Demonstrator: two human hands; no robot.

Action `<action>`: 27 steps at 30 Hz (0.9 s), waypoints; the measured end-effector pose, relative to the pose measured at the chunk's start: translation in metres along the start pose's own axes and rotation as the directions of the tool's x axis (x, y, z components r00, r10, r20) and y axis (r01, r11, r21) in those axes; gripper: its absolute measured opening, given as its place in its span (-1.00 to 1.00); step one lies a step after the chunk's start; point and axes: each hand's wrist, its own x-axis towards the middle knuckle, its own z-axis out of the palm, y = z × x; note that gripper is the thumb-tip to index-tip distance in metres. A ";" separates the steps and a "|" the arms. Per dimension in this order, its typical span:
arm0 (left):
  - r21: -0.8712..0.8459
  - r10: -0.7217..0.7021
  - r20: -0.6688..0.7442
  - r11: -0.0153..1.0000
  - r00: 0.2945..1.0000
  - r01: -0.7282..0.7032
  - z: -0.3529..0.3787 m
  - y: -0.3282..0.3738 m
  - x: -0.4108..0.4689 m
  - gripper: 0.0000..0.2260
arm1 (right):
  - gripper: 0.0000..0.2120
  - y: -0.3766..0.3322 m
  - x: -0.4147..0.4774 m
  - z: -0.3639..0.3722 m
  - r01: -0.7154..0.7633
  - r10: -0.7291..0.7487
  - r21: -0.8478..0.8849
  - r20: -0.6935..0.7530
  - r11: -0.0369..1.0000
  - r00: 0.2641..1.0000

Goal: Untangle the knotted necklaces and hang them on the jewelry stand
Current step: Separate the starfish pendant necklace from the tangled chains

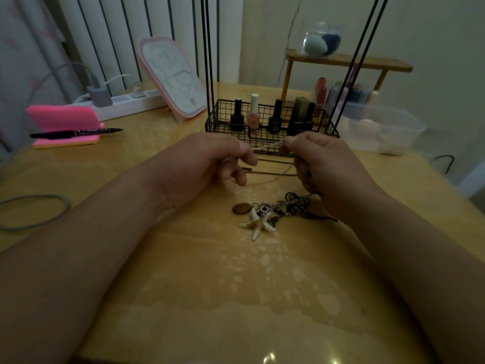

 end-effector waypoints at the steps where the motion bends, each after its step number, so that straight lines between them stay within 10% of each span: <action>1: 0.069 0.012 -0.020 0.998 1.000 -0.011 0.001 0.001 0.000 -0.74 | -0.76 -0.001 -0.001 0.000 -0.003 0.003 0.000 0.035 1.000 0.999; 11: 0.623 0.196 -0.149 0.780 0.969 -0.062 0.006 -0.007 0.001 -0.84 | -0.56 -0.006 -0.005 0.006 -0.026 0.030 -0.027 0.189 0.999 0.982; 17: 0.366 0.067 0.134 0.924 0.989 -0.112 0.018 -0.006 -0.002 -0.75 | -0.59 -0.006 -0.008 0.008 0.067 -0.059 -0.028 0.222 0.997 0.973; 27: 0.344 0.078 0.011 0.936 0.997 -0.077 0.011 0.003 -0.005 -0.84 | -0.74 -0.009 -0.007 0.008 0.015 -0.018 0.012 0.235 1.000 0.972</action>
